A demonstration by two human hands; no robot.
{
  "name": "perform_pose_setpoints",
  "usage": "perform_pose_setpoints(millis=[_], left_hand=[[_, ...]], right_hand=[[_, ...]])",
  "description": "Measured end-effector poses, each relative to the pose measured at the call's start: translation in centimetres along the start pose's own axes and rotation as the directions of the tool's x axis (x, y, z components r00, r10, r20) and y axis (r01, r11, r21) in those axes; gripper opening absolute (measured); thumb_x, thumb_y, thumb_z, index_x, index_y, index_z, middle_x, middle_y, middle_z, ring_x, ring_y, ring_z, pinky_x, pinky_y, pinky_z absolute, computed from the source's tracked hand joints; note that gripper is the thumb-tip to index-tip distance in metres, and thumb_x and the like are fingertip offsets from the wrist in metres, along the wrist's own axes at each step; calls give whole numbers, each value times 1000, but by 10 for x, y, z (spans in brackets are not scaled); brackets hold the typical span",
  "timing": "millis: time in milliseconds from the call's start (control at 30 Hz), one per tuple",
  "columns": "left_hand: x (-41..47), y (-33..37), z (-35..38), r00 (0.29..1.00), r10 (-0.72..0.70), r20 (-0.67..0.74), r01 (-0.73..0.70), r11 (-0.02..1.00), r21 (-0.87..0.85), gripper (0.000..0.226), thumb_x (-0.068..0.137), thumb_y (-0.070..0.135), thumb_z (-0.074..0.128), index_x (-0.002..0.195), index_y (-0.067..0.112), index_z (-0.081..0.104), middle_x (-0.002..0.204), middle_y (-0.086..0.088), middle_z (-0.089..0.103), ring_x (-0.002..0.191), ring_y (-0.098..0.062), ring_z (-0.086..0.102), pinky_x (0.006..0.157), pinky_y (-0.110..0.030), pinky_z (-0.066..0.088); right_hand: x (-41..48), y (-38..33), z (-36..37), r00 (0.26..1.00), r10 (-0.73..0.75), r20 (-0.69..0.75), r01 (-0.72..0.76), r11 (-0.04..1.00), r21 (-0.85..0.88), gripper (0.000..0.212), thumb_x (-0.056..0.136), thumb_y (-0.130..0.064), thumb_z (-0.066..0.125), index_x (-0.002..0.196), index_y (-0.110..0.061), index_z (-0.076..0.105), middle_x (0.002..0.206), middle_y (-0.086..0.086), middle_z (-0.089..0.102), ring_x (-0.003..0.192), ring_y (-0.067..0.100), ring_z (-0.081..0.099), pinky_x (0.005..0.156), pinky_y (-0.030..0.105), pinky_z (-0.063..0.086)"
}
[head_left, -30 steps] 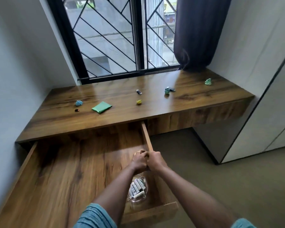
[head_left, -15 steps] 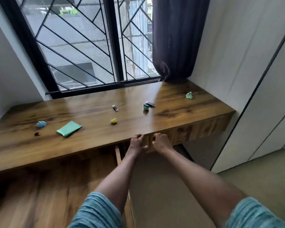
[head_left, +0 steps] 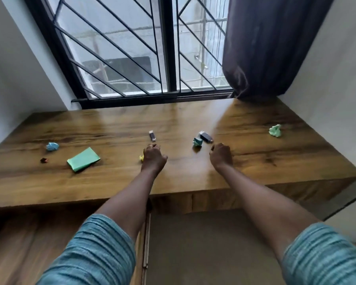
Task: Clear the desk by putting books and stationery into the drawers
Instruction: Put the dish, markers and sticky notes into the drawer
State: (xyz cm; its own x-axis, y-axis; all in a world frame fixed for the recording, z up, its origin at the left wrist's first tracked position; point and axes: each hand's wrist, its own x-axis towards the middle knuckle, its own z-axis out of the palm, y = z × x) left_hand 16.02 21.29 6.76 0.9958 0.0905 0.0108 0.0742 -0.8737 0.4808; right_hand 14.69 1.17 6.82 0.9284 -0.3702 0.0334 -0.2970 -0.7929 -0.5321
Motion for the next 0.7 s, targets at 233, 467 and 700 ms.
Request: perform_pose_setpoints(millis=[233, 467, 700], left_hand=[[91, 7, 16, 951, -292, -97, 299, 953, 57, 38, 94, 21, 47, 121, -4, 57, 127, -24, 54, 121, -36, 48, 100, -35, 39], [140, 10, 36, 838, -535, -105, 533, 845, -46, 52, 89, 31, 62, 128, -2, 52, 133, -19, 48, 125, -33, 49, 100, -35, 43], [152, 6, 47, 872, -486, -63, 487, 873, -4, 45, 101, 13, 32, 143, -5, 32, 150, -22, 30, 139, -35, 30, 113, -41, 27]], right_hand=[[112, 7, 26, 981, -143, 129, 141, 990, 26, 30, 90, -9, 48, 116, -9, 62, 114, 21, 63, 107, 35, 59, 86, 34, 48], [160, 12, 48, 924, -238, 299, 265, 963, -50, 35, 86, -10, 50, 119, -17, 58, 121, 19, 57, 115, 35, 53, 93, 33, 45], [174, 5, 44, 899, -198, 391, 259, 960, -109, 50, 87, -15, 56, 135, -27, 47, 132, 16, 50, 122, 34, 49, 98, 37, 45]])
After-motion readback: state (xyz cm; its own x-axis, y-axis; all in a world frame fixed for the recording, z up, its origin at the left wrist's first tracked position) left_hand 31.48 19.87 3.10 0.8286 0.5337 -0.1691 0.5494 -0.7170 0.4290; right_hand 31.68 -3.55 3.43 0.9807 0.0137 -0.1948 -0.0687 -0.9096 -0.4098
